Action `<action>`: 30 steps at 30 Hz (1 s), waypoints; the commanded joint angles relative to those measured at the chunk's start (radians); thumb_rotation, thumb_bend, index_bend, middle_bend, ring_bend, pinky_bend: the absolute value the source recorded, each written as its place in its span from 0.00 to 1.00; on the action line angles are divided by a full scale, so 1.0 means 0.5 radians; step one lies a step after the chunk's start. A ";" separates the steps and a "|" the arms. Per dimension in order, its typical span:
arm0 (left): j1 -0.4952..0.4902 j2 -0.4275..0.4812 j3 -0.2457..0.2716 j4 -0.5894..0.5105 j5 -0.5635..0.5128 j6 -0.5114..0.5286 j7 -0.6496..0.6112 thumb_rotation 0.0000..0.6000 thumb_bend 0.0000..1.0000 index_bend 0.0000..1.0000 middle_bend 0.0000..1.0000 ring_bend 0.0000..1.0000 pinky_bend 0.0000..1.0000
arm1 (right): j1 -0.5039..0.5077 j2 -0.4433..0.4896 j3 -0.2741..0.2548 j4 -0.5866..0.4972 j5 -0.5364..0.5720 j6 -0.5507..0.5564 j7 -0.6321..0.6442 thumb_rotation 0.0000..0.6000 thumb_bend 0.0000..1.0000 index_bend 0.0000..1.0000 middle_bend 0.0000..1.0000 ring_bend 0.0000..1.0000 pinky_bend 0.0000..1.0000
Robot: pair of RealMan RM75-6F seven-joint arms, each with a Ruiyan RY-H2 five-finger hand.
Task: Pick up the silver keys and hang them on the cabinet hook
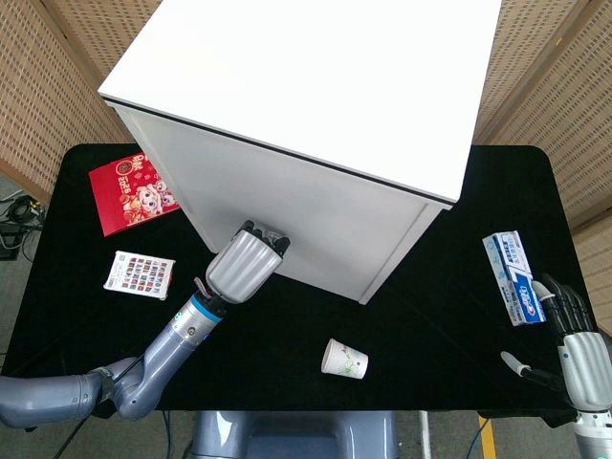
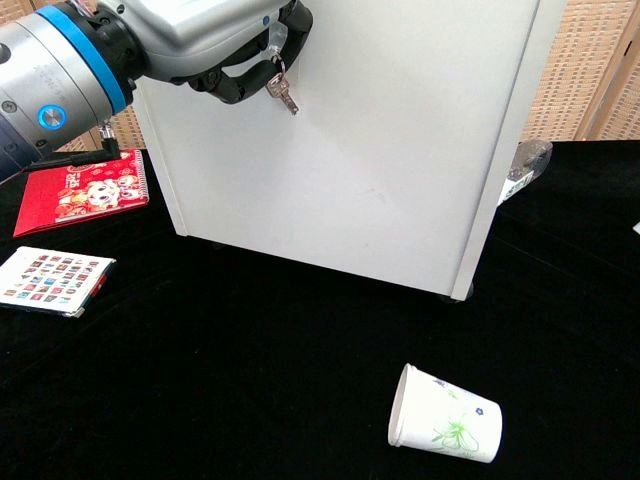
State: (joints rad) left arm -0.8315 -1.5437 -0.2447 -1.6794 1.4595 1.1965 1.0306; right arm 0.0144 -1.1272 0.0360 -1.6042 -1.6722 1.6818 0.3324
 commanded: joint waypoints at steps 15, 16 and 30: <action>-0.021 -0.046 0.020 0.038 0.041 0.039 -0.009 1.00 0.52 0.66 0.91 0.85 0.76 | -0.001 0.003 0.002 0.001 0.003 0.002 0.012 1.00 0.10 0.02 0.00 0.00 0.00; -0.020 -0.047 0.023 0.040 0.041 0.040 -0.011 1.00 0.52 0.66 0.91 0.85 0.76 | 0.000 0.003 0.002 0.002 0.003 0.001 0.012 1.00 0.10 0.02 0.00 0.00 0.00; 0.015 -0.037 0.059 0.050 0.088 0.099 -0.038 1.00 0.52 0.66 0.91 0.85 0.76 | 0.002 0.002 0.001 0.001 0.007 -0.008 0.004 1.00 0.10 0.01 0.00 0.00 0.00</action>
State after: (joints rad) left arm -0.8246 -1.5626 -0.2158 -1.6542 1.5035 1.2456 1.0120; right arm 0.0154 -1.1261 0.0364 -1.6037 -1.6690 1.6779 0.3342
